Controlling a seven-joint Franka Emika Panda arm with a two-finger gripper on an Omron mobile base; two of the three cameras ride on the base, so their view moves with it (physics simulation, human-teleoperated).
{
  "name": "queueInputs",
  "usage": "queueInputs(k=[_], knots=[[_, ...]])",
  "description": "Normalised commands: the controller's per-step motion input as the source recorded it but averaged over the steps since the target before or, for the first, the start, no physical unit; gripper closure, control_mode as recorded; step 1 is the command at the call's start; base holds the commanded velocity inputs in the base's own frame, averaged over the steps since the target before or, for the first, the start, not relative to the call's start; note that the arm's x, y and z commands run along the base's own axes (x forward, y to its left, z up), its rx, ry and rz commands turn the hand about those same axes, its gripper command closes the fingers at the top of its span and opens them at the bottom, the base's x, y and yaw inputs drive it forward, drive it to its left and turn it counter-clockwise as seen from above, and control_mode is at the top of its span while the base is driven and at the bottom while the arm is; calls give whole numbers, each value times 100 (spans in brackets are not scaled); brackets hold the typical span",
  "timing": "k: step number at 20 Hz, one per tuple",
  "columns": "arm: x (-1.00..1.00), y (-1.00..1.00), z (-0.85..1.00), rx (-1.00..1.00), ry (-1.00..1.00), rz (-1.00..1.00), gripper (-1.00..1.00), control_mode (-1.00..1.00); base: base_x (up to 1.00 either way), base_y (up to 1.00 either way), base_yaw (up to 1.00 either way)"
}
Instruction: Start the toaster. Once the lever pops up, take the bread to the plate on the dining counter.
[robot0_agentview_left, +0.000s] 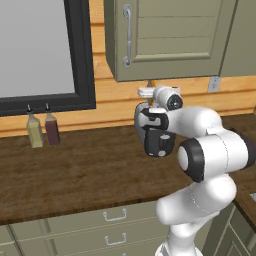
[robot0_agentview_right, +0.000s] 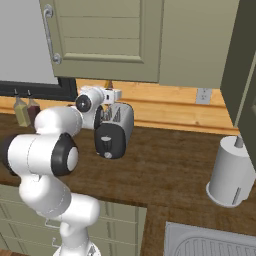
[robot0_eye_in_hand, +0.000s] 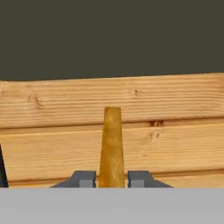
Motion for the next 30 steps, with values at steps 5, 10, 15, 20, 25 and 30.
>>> queueInputs(k=[5, 10, 15, 20, 25, 30], knots=[[-43, -10, 41, 14, 2, 1, 100, -100, 0, 0, 0], [-79, -17, 13, 12, 13, 6, 100, -100, 0, 0, 0], [-100, -21, 1, 11, 13, 9, 100, -100, 0, 0, 0], [-100, -24, 9, 8, 0, 8, 100, -100, 0, 0, 0], [-100, -16, 0, -3, 1, 1, 100, -100, 0, 0, 0], [-100, -9, -10, -14, 14, 0, 100, -100, 0, 0, 0]])
